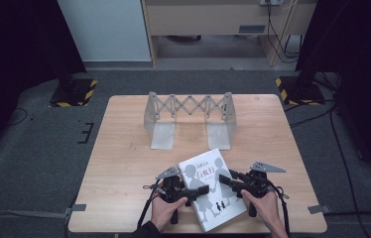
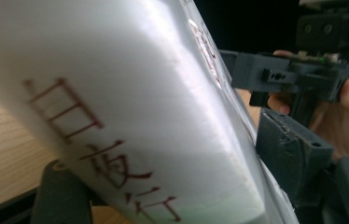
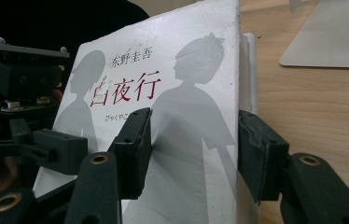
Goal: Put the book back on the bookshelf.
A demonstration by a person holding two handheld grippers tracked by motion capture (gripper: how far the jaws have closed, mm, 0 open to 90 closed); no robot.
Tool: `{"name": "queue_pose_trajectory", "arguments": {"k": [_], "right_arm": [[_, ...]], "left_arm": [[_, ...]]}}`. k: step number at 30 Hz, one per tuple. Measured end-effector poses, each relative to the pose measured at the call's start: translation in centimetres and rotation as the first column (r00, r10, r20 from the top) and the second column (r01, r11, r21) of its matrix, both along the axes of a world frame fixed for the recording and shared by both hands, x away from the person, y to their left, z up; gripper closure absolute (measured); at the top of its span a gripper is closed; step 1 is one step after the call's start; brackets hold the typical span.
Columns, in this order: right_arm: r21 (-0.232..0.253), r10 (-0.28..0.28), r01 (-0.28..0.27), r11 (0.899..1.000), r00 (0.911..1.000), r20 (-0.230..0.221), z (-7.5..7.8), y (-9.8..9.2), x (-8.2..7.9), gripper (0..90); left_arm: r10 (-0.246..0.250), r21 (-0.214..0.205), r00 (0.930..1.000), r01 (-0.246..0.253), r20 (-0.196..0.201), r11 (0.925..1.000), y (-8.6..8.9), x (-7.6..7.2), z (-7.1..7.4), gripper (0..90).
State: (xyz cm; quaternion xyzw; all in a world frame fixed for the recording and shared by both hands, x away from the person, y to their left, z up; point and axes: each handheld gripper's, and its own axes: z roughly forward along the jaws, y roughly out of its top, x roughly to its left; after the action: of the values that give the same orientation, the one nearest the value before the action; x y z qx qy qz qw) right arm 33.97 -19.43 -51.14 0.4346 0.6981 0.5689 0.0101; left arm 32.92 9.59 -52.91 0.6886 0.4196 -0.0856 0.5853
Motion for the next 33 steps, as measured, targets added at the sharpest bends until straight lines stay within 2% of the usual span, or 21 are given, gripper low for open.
{"name": "queue_pose_trajectory", "arguments": {"k": [4,7,13,16,19,24,30,33], "right_arm": [[0.025,0.005,-0.004,1.0,0.9999,-0.01,0.2,-0.5,0.1,49.7],[0.046,0.004,-0.004,0.999,1.0,-0.002,0.3,-1.0,0.1,52.2],[0.046,-0.008,0.008,0.999,1.0,0.004,0.3,-1.0,0.0,53.5],[0.041,-0.017,0.017,0.999,0.9998,0.013,0.4,-0.7,-0.2,55.8],[0.03,-0.022,0.022,0.999,0.9996,0.016,0.4,-0.5,-0.2,55.9],[0.035,-0.036,0.036,0.999,0.9992,0.013,0.3,-0.5,-0.3,56.2],[0.028,-0.043,0.043,0.999,0.9989,0.017,0.1,-0.4,-0.3,57.0],[0.035,-0.048,0.048,0.998,0.9988,0.009,0.0,-0.4,-0.2,57.1]], "left_arm": [[0.001,-0.061,1.0,-0.002,-0.008,0.9982,0.2,0.1,0.4,36.9],[-0.003,-0.053,1.0,0.003,0.007,0.9986,0.1,0.1,0.8,38.5],[-0.001,-0.047,0.9999,0.0,-0.013,0.9989,0.1,0.2,0.9,38.7],[0.029,-0.018,0.9995,-0.029,-0.011,0.9994,-0.2,0.3,0.8,34.3],[0.038,-0.03,0.9992,-0.038,-0.013,0.9988,-0.2,0.4,0.6,33.7],[0.063,-0.017,0.998,-0.063,-0.001,0.9979,-0.5,0.6,0.4,30.2],[0.085,-0.04,0.9961,-0.086,-0.021,0.9955,-0.5,0.9,0.0,27.6],[0.096,-0.078,0.9948,-0.098,-0.034,0.9921,-0.3,1.0,-0.2,31.5]]}}
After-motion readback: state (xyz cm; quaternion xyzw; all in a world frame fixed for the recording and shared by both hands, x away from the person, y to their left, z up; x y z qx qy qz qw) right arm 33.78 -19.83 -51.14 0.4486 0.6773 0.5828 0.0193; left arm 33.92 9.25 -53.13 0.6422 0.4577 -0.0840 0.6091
